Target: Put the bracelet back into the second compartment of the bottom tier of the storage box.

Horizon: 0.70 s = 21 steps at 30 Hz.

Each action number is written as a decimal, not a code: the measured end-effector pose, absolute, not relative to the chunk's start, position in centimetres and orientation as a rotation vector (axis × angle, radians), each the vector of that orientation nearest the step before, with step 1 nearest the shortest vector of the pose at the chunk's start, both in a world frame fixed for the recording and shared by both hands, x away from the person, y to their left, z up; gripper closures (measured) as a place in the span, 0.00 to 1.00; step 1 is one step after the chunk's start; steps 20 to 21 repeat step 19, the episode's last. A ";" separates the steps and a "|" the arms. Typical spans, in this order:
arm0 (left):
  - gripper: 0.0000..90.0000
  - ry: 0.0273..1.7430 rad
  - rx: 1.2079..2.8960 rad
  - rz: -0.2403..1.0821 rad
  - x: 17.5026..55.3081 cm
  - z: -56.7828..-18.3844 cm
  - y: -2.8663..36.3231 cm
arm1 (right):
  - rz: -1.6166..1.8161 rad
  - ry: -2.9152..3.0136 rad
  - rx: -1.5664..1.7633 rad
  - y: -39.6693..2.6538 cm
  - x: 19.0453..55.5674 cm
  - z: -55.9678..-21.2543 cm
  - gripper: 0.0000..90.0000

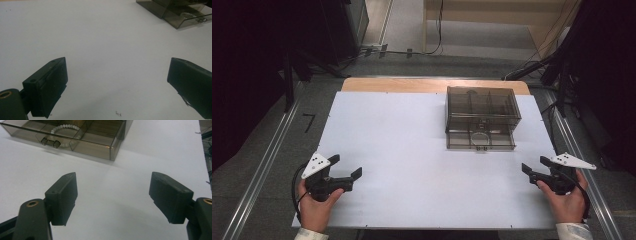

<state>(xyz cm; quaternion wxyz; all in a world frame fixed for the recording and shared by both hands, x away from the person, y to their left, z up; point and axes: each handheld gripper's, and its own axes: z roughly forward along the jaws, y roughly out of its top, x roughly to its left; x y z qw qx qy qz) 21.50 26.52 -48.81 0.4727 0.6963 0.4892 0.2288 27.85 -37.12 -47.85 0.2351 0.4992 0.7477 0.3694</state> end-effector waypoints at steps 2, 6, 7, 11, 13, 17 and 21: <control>0.04 1.197 1.705 0.559 21.5 -48.8 26.5 | 1.015 2.047 1.376 -37.3 27.7 -47.9 0.23; 0.04 1.195 1.707 0.557 21.5 -48.8 26.5 | 1.004 2.043 1.388 -37.7 27.6 -48.0 0.23; 0.04 1.194 1.707 0.558 21.5 -48.8 26.5 | 1.001 2.041 1.388 -37.7 27.5 -48.0 0.24; 0.04 1.194 1.706 0.558 21.5 -48.8 26.5 | 0.979 2.038 1.378 -37.5 27.4 -48.0 0.23; 0.04 1.195 1.706 0.559 21.5 -48.8 26.5 | 0.975 2.037 1.377 -37.5 27.4 -48.0 0.23; 0.04 1.196 1.707 0.558 21.5 -48.8 26.5 | 0.975 2.038 1.376 -37.4 27.5 -48.0 0.23; 0.04 1.197 1.708 0.558 21.5 -48.8 26.5 | 0.976 2.038 1.378 -37.5 27.5 -48.0 0.24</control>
